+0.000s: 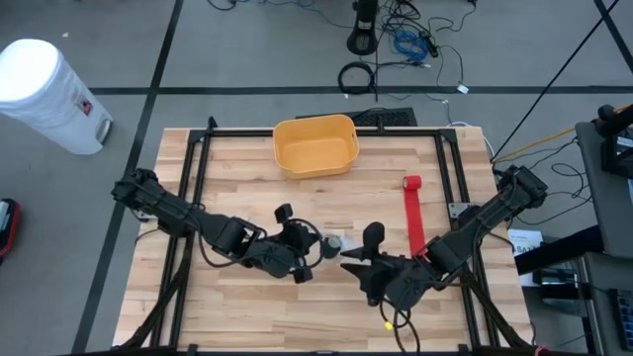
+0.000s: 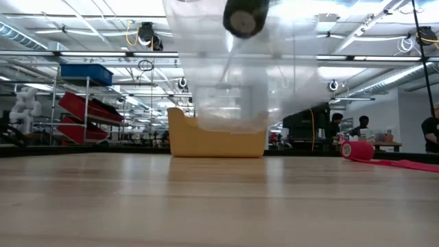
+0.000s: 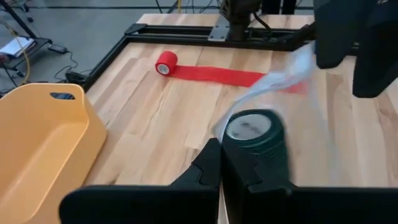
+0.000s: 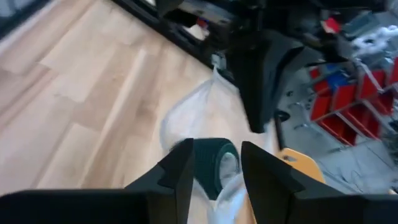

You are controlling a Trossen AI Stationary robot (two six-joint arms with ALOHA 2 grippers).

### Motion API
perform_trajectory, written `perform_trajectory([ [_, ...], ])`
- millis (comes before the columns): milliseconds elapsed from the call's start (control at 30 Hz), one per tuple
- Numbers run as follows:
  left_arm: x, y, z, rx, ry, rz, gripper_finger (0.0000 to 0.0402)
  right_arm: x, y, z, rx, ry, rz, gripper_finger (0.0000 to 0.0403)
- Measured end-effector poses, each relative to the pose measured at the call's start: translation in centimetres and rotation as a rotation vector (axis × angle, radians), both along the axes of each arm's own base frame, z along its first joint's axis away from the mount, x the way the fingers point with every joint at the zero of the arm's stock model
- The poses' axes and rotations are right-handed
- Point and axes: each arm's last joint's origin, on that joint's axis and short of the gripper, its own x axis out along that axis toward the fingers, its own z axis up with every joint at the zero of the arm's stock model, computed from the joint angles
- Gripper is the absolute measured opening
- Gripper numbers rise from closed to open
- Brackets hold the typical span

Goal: Roll bandage
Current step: Put the rolled green bandage into the transparent zip bag

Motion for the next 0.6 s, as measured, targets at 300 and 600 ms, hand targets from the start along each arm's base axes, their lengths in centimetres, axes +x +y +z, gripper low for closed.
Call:
perform_trajectory([
  [300,0.0,0.0,0.0,0.002,0.001,-0.002,0.0002,0.8,0.4,-2.5,-0.046,0.136,0.053,0.0135],
  [600,0.0,0.0,0.0,0.005,0.002,-0.004,0.0002,2.7,-0.5,-4.6,-0.261,0.195,-0.003,0.0147],
])
